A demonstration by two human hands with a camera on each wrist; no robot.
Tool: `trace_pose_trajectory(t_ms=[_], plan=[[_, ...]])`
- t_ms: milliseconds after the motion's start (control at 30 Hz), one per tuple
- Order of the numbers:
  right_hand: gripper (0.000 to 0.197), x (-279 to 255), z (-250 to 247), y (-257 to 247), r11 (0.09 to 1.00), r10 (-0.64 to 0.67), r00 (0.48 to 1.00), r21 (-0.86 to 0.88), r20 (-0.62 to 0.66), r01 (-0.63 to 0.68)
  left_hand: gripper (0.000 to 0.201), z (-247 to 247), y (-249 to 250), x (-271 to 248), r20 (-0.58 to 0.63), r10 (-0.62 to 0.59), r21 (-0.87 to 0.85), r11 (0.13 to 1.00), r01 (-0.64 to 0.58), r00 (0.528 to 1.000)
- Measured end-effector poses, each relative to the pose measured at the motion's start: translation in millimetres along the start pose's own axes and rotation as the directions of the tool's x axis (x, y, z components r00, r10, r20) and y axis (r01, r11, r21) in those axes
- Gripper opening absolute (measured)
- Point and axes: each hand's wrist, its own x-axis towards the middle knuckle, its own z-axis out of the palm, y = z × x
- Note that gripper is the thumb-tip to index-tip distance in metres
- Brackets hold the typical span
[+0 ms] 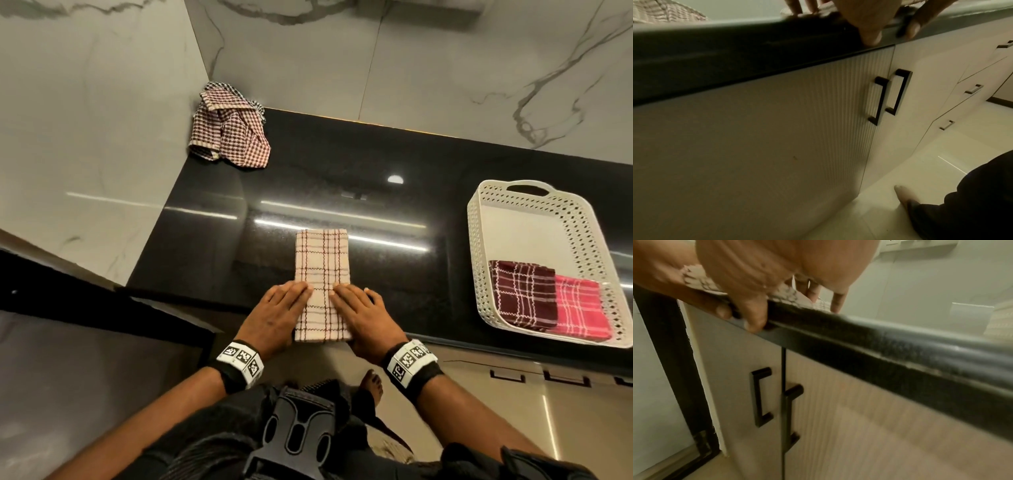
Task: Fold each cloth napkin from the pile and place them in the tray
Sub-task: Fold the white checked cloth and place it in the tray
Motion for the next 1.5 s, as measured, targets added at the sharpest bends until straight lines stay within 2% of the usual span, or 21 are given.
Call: trace_pose_trajectory(t_ms=[67, 133, 233, 333, 400, 467, 667, 733, 767, 800, 833, 900, 933, 967, 1033, 1133, 1300, 1367, 1400, 1433, 1500], plan=[[0.063, -7, 6, -1, 0.987, 0.023, 0.986, 0.160, -0.168, 0.004, 0.059, -2, -6, -2, -0.064, 0.029, -0.061, 0.998, -0.033, 0.997], [0.043, -4, -1, -4, 0.939, 0.121, 0.965, 0.341, -0.234, -0.035, 0.050, -9, -13, 3, -0.099, -0.001, -0.196, 0.981, -0.018, 0.995], [0.024, 15, -18, -10, 0.782, 0.328, 0.921, 0.608, -0.210, -0.140, 0.033, -30, -16, 23, -0.072, -0.172, -0.456, 0.882, 0.121, 0.982], [0.022, 39, -33, -14, 0.599, 0.543, 0.830, 0.753, -0.132, -0.272, 0.031, -43, -18, 51, 0.052, -0.389, -0.533, 0.768, 0.355, 0.920], [0.023, 54, -35, -11, 0.542, 0.636, 0.769, 0.743, -0.057, -0.393, 0.027, -44, -18, 66, 0.093, -0.461, -0.490, 0.750, 0.444, 0.882], [0.026, 67, -36, -7, 0.553, 0.678, 0.734, 0.680, -0.033, -0.481, 0.023, -44, -16, 78, 0.120, -0.503, -0.444, 0.743, 0.500, 0.856], [0.034, 91, -47, 3, 0.560, 0.724, 0.689, 0.559, 0.030, -0.612, 0.022, -48, -16, 96, 0.180, -0.640, -0.459, 0.617, 0.640, 0.747], [0.033, 90, -50, 4, 0.531, 0.743, 0.669, 0.582, 0.030, -0.616, 0.026, -52, -13, 96, 0.172, -0.659, -0.466, 0.600, 0.650, 0.732], [0.031, 86, -51, 3, 0.529, 0.746, 0.666, 0.598, 0.010, -0.602, 0.027, -53, -11, 92, 0.146, -0.660, -0.455, 0.617, 0.643, 0.737], [0.027, 80, -51, 2, 0.566, 0.733, 0.679, 0.590, -0.040, -0.576, 0.026, -53, -9, 87, 0.096, -0.649, -0.432, 0.656, 0.619, 0.755], [0.021, 72, -48, 0, 0.658, 0.690, 0.709, 0.532, -0.143, -0.533, 0.025, -51, -7, 80, 0.014, -0.616, -0.400, 0.718, 0.569, 0.787], [0.016, 56, -43, -9, 0.856, 0.503, 0.801, 0.313, -0.324, -0.411, 0.029, -46, -4, 68, -0.152, -0.453, -0.272, 0.874, 0.403, 0.878], [0.027, 52, -38, -14, 0.914, 0.401, 0.849, 0.213, -0.344, -0.346, 0.037, -40, -4, 64, -0.196, -0.349, -0.190, 0.930, 0.313, 0.917], [0.042, 51, -33, -17, 0.946, 0.320, 0.895, 0.153, -0.309, -0.286, 0.046, -33, -5, 64, -0.191, -0.245, -0.114, 0.967, 0.227, 0.951], [0.062, 56, -29, -21, 0.963, 0.264, 0.950, 0.096, -0.165, -0.251, 0.060, -23, -11, 68, -0.087, -0.100, 0.003, 0.995, 0.100, 0.991], [0.069, 70, -27, -12, 0.947, 0.317, 0.948, 0.054, 0.022, -0.318, 0.066, -17, -23, 77, 0.093, -0.108, 0.051, 0.993, 0.103, 0.990], [0.073, 79, -31, 5, 0.932, 0.337, 0.923, 0.078, 0.185, -0.355, 0.071, -27, -27, 89, 0.293, -0.135, 0.110, 0.988, 0.107, 0.947], [0.072, 80, -36, 2, 0.912, 0.347, 0.924, 0.174, 0.160, -0.373, 0.071, -37, -27, 98, 0.310, -0.138, 0.058, 0.990, 0.126, 0.941], [0.072, 78, -38, -1, 0.887, 0.374, 0.922, 0.253, 0.098, -0.386, 0.070, -42, -26, 103, 0.285, -0.136, 0.018, 0.990, 0.137, 0.949], [0.070, 75, -38, -5, 0.852, 0.424, 0.906, 0.334, 0.012, -0.403, 0.066, -48, -27, 109, 0.227, -0.138, -0.039, 0.988, 0.151, 0.964], [0.060, 66, -36, -13, 0.790, 0.542, 0.833, 0.407, -0.113, -0.458, 0.058, -57, -33, 121, 0.143, -0.196, -0.136, 0.967, 0.215, 0.970]])
